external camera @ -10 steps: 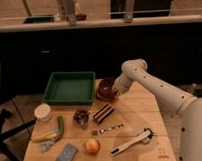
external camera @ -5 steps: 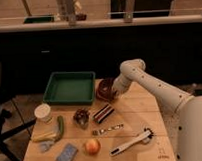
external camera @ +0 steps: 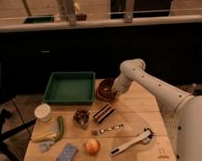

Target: Stack bowls into tray

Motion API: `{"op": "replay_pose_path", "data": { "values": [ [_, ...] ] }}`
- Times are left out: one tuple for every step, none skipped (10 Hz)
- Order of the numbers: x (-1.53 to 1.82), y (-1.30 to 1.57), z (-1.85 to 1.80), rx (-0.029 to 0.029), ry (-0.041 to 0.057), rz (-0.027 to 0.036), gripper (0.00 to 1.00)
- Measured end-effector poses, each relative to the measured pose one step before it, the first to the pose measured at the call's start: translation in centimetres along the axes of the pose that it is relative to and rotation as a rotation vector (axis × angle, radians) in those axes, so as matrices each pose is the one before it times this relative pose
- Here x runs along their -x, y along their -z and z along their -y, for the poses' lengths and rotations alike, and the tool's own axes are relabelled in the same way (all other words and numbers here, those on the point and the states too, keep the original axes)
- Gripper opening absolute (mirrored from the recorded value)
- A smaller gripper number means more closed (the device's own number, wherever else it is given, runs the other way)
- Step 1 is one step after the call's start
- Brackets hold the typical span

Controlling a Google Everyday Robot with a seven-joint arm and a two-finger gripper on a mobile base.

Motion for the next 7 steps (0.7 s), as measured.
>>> {"op": "replay_pose_path", "data": {
  "values": [
    [-0.045, 0.046, 0.035, 0.00015, -0.00096, -0.00006, 0.8],
    [0.016, 0.001, 0.03, 0.00139, -0.00004, 0.00075, 0.8],
    [-0.007, -0.049, -0.006, 0.00249, -0.00018, 0.00056, 0.8],
    [-0.017, 0.007, 0.02, 0.00215, 0.00025, -0.00043, 0.8],
    [-0.014, -0.007, -0.005, 0.00247, 0.00012, -0.00029, 0.8],
    [-0.009, -0.029, -0.041, 0.00376, 0.00053, -0.00045, 0.8],
    [0.003, 0.003, -0.014, 0.0033, 0.00157, -0.00135, 0.8]
  ]
}}
